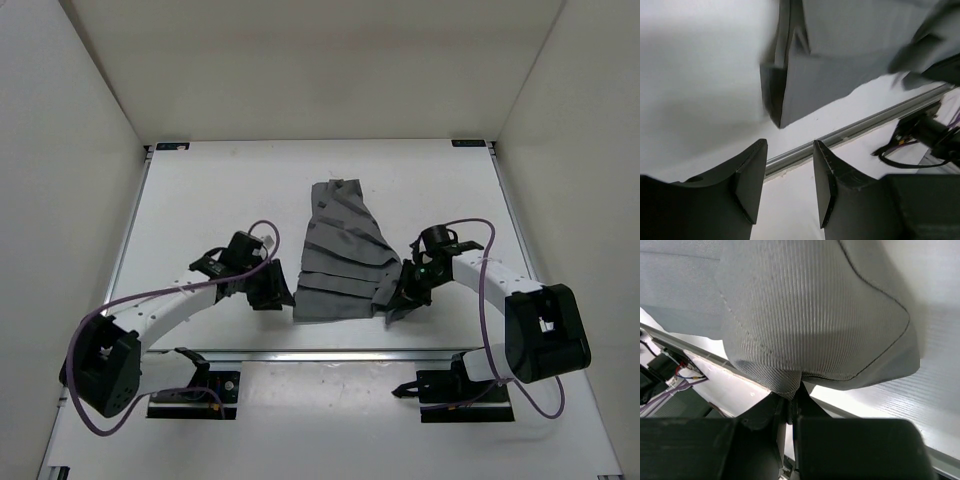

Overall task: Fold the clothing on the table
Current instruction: Flatten the skirt out

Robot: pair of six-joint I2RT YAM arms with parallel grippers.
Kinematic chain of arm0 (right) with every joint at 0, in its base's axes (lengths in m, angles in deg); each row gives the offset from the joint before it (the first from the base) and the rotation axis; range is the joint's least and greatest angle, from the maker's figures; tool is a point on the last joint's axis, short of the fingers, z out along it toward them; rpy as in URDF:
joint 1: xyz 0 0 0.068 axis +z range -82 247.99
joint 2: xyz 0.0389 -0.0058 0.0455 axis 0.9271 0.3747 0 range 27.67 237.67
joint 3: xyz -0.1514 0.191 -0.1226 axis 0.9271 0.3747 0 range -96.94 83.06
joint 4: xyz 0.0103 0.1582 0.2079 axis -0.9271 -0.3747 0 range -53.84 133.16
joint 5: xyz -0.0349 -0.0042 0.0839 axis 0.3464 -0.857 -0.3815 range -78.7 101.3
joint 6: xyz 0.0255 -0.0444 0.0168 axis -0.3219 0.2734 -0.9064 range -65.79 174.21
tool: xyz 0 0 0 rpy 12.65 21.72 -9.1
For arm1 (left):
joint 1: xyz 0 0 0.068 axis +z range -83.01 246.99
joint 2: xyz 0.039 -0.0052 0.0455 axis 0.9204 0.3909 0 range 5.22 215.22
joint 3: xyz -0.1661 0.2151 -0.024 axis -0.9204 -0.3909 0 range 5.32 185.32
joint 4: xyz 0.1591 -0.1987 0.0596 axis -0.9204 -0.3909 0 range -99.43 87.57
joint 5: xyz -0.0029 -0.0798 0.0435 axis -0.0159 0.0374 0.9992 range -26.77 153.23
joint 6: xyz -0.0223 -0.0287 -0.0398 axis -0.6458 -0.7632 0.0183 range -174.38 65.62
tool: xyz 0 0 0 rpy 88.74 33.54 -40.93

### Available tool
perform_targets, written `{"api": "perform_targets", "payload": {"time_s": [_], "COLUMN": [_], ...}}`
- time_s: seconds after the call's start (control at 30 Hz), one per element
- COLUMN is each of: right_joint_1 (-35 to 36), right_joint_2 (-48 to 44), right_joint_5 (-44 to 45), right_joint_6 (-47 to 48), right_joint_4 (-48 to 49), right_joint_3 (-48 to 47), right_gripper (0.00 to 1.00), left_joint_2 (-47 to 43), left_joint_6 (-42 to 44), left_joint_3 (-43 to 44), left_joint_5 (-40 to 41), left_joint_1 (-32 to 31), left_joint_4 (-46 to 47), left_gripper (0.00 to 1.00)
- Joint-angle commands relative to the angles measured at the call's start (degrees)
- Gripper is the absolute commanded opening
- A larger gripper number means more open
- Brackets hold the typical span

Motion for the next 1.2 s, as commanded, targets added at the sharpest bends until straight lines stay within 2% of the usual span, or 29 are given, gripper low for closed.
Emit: {"api": "perform_targets", "payload": {"time_s": [0.0, 0.13, 0.37, 0.53, 0.57, 0.6, 0.63, 0.67, 0.77, 0.83, 0.87, 0.9, 0.93, 1.0, 1.07, 1.13, 1.17], "right_joint_1": [-0.42, -0.16, 2.30, 2.21, 2.13, 2.13, 2.13, 1.86, 1.25, 0.63, 0.02, -0.16, -0.33, 0.28, 0.89, 1.42, 1.34], "right_joint_2": [-0.81, -0.98, -0.54, -1.15, -1.33, -1.42, -1.42, -1.68, -1.86, -2.12, -2.03, -1.60, -1.68, -1.07, 0.07, -0.27, -0.45], "right_joint_5": [-0.17, -0.27, -0.09, -0.35, -0.35, -0.44, -0.35, -0.52, -0.52, -0.44, -0.70, -0.79, -1.05, -1.14, -0.97, -0.52, -0.52], "right_joint_6": [0.05, -0.38, -0.74, -0.56, -0.56, -0.47, -0.30, -0.21, 0.75, 1.19, 1.46, 0.94, 1.19, 0.93, 1.02, 0.67, 0.67], "right_joint_4": [2.01, 2.70, 2.45, 2.35, 2.44, 2.27, 2.18, 2.01, 1.48, 0.95, 1.38, 1.56, 1.65, 2.44, 2.53, 2.27, 2.35], "right_joint_3": [-2.00, -1.04, -2.53, -3.32, -3.23, -3.15, -3.15, -3.06, -2.88, -2.45, -2.18, -2.00, -1.39, -1.74, -2.09, -1.74, -1.57], "right_gripper": [0.00, 0.01, 0.00, 0.00, 0.00, 0.00, 0.00, 0.00, 0.00, 0.00, 0.00, 0.00, 0.00, 0.00, 0.00, 0.00, 0.00], "left_joint_2": [-0.55, -0.64, 5.78, 11.23, 12.71, 13.86, 14.65, 15.53, 17.55, 19.31, 20.28, 22.81, 24.31, 32.02, 33.81, 31.90, 29.28], "left_joint_6": [-5.63, -8.00, -11.52, -12.67, -12.84, -12.84, -12.24, -11.36, -8.11, -6.35, -5.30, -5.02, -4.94, -5.02, -4.76, -6.41, -7.82], "left_joint_3": [-4.12, -4.48, -4.13, -2.55, -2.38, -1.42, -0.36, 1.65, 14.03, 31.55, 35.99, 44.65, 51.35, 57.01, 54.52, 47.14, 40.50], "left_joint_5": [2.24, 6.44, 13.04, 15.77, 15.16, 15.51, 15.77, 15.60, 15.16, 17.16, 17.88, 17.36, 14.75, 7.81, 3.58, 2.16, 1.63], "left_joint_1": [-3.87, -7.12, -11.09, -12.58, -12.24, -11.10, -11.00, -9.61, -7.49, -7.49, -8.10, -8.28, -7.76, -6.00, -6.08, -5.64, -5.29], "left_joint_4": [4.89, 6.83, 11.22, 13.60, 14.30, 14.74, 14.83, 13.96, 8.27, 2.47, 1.22, -0.97, -1.86, -4.40, -3.38, 1.19, 5.99], "left_gripper": [0.53, 0.55, 0.62, 0.58, 0.48, 0.30, 0.21, 0.00, 0.00, 0.00, 0.00, 0.00, 0.00, 0.04, 0.30, 0.43, 0.40]}}
